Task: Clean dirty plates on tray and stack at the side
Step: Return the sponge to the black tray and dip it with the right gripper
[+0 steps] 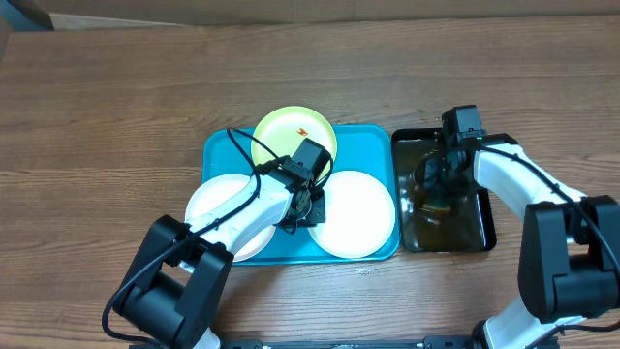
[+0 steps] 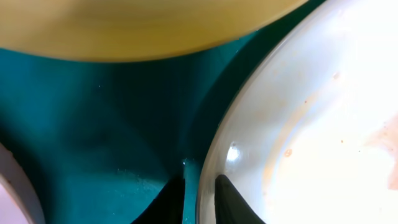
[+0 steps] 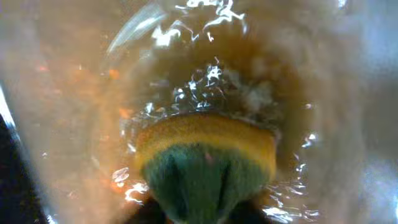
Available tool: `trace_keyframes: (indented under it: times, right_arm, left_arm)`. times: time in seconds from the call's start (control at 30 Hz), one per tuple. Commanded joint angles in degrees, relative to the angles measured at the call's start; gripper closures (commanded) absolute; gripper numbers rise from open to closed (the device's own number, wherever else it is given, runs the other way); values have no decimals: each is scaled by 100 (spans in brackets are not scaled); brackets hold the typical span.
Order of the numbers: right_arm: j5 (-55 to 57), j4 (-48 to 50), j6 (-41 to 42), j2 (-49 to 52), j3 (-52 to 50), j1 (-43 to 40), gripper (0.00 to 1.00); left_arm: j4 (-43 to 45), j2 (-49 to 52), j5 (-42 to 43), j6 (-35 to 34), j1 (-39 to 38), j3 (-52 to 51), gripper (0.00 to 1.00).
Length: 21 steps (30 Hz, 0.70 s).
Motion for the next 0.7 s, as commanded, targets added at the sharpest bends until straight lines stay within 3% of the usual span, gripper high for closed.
trace_keyframes:
  times: [0.0, 0.2, 0.37, 0.4, 0.47, 0.5, 0.57, 0.6, 0.67]
  right_arm:
    - [-66, -289, -4, 98, 79, -17, 18]
    - [-208, -1574, 0, 98, 675, -17, 19]
    - [-208, -1593, 17, 101, 310, -4, 29]
    - [-208, -1471, 17, 101, 210, -7, 41]
    - [-208, -1196, 13, 101, 4, -7, 89]
    - [-208, -1121, 9, 101, -44, -7, 96]
    - [-190, -1147, -11, 98, -4, -7, 94]
    - [-188, -1231, -9, 98, 90, -11, 63]
    - [-188, -1392, -9, 98, 354, -24, 45]
  left_arm:
    - [-2, 66, 26, 76, 35, -15, 77]
    - [0, 66, 26, 76, 35, -15, 76]
    - [7, 66, 26, 74, 35, -15, 76]
    - [7, 66, 26, 72, 35, -15, 76]
    - [9, 66, 26, 74, 35, -15, 76]
    - [7, 66, 26, 74, 35, -15, 75]
    - [2, 66, 26, 74, 35, -15, 74]
    - [0, 66, 26, 76, 35, -15, 73]
    - [0, 66, 26, 76, 35, -15, 71]
